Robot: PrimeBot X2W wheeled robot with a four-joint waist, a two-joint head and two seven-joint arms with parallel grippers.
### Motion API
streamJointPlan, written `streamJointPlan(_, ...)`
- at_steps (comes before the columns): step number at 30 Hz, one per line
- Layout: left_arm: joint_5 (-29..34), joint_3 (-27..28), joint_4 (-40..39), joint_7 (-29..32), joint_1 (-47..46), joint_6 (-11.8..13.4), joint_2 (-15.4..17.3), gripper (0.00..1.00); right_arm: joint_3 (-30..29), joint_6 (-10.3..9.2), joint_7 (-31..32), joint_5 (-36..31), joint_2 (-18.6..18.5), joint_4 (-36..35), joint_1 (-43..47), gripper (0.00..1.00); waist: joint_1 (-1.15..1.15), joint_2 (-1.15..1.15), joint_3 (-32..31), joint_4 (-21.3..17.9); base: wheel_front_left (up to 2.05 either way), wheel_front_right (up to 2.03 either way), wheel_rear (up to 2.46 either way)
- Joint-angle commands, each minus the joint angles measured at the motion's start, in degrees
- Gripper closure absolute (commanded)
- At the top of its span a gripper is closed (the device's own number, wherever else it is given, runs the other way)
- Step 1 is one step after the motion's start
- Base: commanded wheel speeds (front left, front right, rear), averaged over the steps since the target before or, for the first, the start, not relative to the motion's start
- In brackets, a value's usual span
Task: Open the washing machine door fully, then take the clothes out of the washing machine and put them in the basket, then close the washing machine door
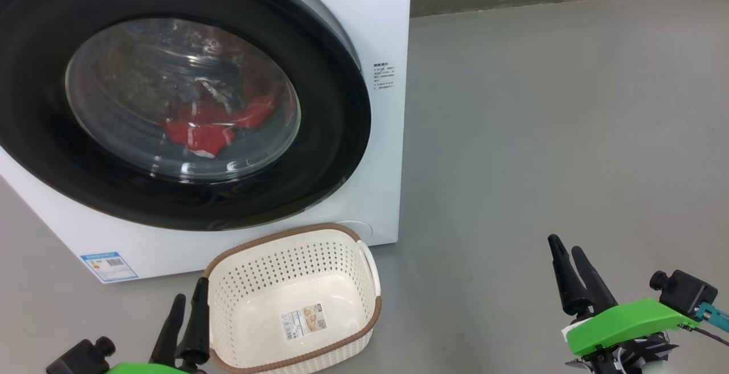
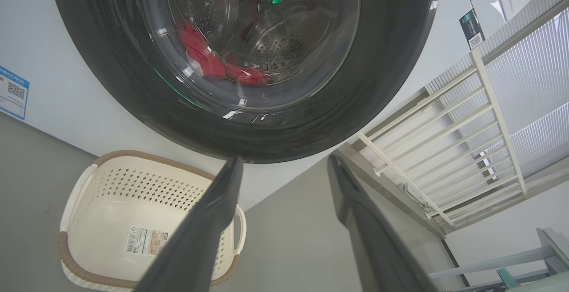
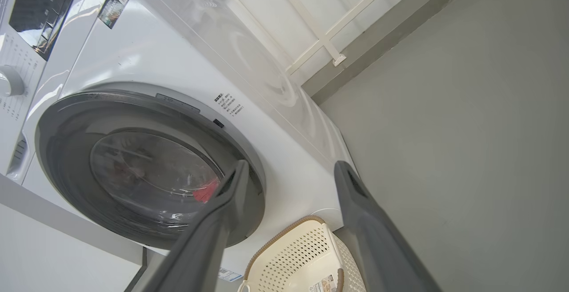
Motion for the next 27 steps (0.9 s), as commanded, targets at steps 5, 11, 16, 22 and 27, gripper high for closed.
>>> streamJointPlan(5,5.8,0.7,-2.3,-1.6,-3.0,0.5,0.9,0.00,1.4,-0.02,-1.5,-6.4,-1.2,-2.0,-2.8,0.00,0.00,0.00,0.1,0.1,0.00,0.00,0.00)
streamJointPlan(11,9.3,0.6,-3.1,-2.5,-3.3,0.9,1.0,0.00,1.7,-0.03,-2.4,-10.3,-1.1,-2.6,-3.0,0.00,0.00,0.00,0.4,0.1,0.00,0.00,0.00)
streamJointPlan(16,12.7,0.7,-3.8,-3.3,-3.6,1.3,1.0,0.00,2.5,-0.03,-3.2,-13.8,-1.1,-2.0,-3.3,0.00,0.00,0.00,0.5,0.1,0.00,0.00,0.00)
streamJointPlan(22,17.0,0.8,-4.4,-4.3,-3.8,1.4,1.0,0.00,3.2,-0.03,-4.2,-18.2,-1.2,-1.9,-3.8,0.00,0.00,0.00,0.5,-0.1,0.00,0.00,0.00)
streamJointPlan(27,20.2,0.7,-4.5,-5.2,-4.1,1.6,1.1,0.00,3.4,-0.03,-5.1,-21.8,-1.2,-2.2,-4.1,0.00,0.00,0.00,0.3,-0.1,0.00,0.00,0.00)
